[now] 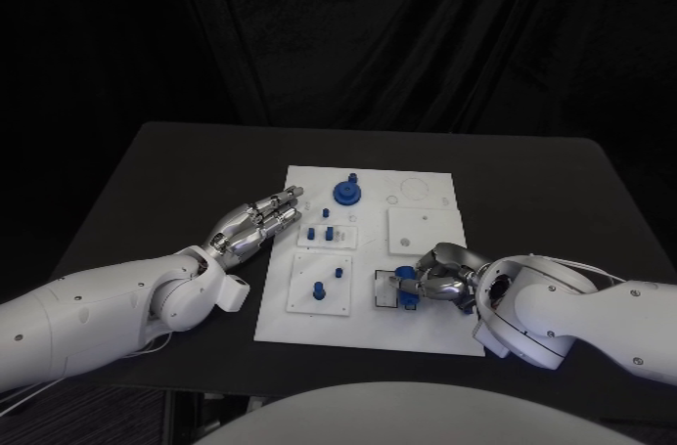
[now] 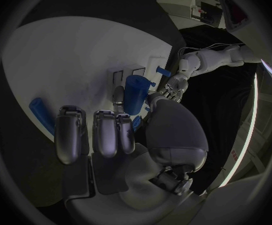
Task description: Assemble the parts on the task board
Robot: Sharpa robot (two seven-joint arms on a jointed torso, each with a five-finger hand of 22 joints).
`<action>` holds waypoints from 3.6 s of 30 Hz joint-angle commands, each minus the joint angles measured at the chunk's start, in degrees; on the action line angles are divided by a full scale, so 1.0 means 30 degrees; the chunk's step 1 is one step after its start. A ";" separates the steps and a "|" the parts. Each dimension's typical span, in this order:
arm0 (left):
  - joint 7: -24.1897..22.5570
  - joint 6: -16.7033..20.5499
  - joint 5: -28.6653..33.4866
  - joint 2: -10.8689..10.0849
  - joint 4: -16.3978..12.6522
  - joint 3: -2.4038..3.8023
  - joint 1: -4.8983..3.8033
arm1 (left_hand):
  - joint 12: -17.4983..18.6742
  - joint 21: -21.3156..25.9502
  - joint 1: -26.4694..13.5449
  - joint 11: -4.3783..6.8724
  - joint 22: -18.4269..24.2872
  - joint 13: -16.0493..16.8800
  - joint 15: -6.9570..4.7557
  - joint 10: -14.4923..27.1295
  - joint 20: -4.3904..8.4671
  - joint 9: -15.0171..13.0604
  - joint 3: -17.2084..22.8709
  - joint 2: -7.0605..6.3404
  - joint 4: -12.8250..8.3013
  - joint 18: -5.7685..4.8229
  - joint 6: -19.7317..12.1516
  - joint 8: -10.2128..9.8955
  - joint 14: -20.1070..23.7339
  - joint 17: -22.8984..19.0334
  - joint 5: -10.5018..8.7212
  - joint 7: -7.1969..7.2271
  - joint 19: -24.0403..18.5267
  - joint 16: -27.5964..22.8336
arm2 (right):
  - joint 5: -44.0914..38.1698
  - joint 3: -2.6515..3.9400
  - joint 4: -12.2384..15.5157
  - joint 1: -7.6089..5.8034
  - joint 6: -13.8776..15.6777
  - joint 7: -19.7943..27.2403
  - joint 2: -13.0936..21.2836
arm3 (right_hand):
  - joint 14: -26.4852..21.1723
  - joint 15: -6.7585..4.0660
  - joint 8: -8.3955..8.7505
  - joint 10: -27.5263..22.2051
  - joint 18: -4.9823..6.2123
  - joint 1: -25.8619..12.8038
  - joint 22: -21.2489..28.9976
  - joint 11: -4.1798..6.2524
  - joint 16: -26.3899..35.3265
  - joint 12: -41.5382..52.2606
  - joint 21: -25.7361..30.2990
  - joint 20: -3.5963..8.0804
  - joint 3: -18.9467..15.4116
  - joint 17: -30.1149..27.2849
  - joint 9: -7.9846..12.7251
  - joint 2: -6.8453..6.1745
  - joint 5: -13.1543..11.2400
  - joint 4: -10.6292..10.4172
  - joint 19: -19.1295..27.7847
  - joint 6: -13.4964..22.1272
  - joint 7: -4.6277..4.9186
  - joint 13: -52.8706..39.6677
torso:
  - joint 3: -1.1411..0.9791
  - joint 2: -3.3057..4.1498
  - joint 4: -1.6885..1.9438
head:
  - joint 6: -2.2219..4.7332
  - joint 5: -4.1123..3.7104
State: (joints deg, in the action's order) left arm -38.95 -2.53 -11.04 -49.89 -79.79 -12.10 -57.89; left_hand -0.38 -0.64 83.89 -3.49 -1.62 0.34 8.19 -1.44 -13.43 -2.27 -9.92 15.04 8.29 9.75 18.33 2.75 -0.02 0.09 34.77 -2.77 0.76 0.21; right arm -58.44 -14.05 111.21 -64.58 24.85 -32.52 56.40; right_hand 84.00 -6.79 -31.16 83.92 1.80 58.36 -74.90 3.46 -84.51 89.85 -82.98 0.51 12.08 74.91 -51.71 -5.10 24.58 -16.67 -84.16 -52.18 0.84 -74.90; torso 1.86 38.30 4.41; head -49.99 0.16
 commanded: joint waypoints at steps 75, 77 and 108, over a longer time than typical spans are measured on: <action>-0.0239 -0.0205 0.0006 0.0074 0.0054 0.0007 0.0267 | -0.0002 0.0015 0.0009 -0.0153 0.0003 0.0020 0.0067 0.0012 -0.0183 -0.0017 0.0079 0.0191 -0.0257 -0.0013 -0.0033 0.0083 0.0007 -0.0030 0.0066 -0.0177 0.0001 -0.0070 | -0.1207 -0.0042 0.1619 -0.2501 -0.2109 -0.0094 0.4063 | 0.1186 0.0098 0.0287 0.2026 0.0058 0.2099 -0.4153 -0.0137 -0.0014 0.0049 0.0466 -0.0129 -0.4692 0.0120 0.0571 0.1030 0.3219 0.0170 -0.1102 0.0017 0.0027 -0.5032 | -0.0015 -0.0029 0.0009 | -0.0002 -0.0188; -0.0240 -0.0232 0.0006 0.0099 0.0074 0.0007 0.0267 | -0.0003 0.0015 0.0003 -0.0161 0.0003 0.0021 0.0063 0.0008 -0.0183 -0.0018 0.0078 0.0183 -0.0264 -0.0012 -0.0030 0.0085 0.0007 -0.0030 0.0065 -0.0180 0.0002 -0.0070 | -0.1266 -0.0050 0.1507 -0.2313 -0.2334 -0.0298 0.4099 | 0.1177 0.0110 0.0328 0.2026 0.0061 0.2721 -0.4150 -0.0135 -0.0002 0.0049 0.0481 -0.0141 -0.4636 0.0075 0.0683 0.1093 0.2525 0.0241 -0.1098 -0.0057 0.0021 -0.5032 | -0.0012 -0.0021 -0.0011 | -0.0002 -0.0304; -0.0195 -0.0506 0.0006 0.0128 0.0172 0.0007 0.0288 | -0.0001 0.0016 -0.0404 -0.0149 0.0019 0.0019 0.0087 0.0012 -0.0199 -0.0030 -0.0024 0.0277 0.0045 -0.0011 0.0082 0.0123 0.0007 -0.0030 -0.0310 -0.0294 -0.0002 -0.0070 | -0.7752 -0.0047 0.0884 0.0464 -0.2538 -0.0470 0.1142 | 0.1197 -0.0140 -0.2146 0.2026 -0.0007 0.2381 -0.4245 0.0164 -0.0194 0.0049 0.0143 0.0087 -0.7035 0.0149 -0.1687 0.0785 -0.7013 0.0028 -0.1235 -0.0063 -0.0325 -0.5032 | -0.0032 0.0072 0.0011 | -0.0002 -0.0204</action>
State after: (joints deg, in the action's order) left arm -39.50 -3.46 -11.05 -49.60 -79.27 -11.99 -57.24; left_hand -0.38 -0.81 83.05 -3.90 -1.61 0.33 8.19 -1.43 -13.79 -2.26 -10.10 15.88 8.14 9.77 18.54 2.75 -0.02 0.07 34.09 -3.39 0.81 0.21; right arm -78.04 -14.22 113.91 -63.42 18.19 -32.77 60.10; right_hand 83.95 -6.86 -37.28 83.94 1.80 65.51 -74.90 3.49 -85.28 89.85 -82.75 0.30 -8.62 74.91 -56.72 -2.20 3.72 -16.51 -83.94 -52.89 -0.15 -74.92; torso 1.74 38.45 4.40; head -49.99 -0.51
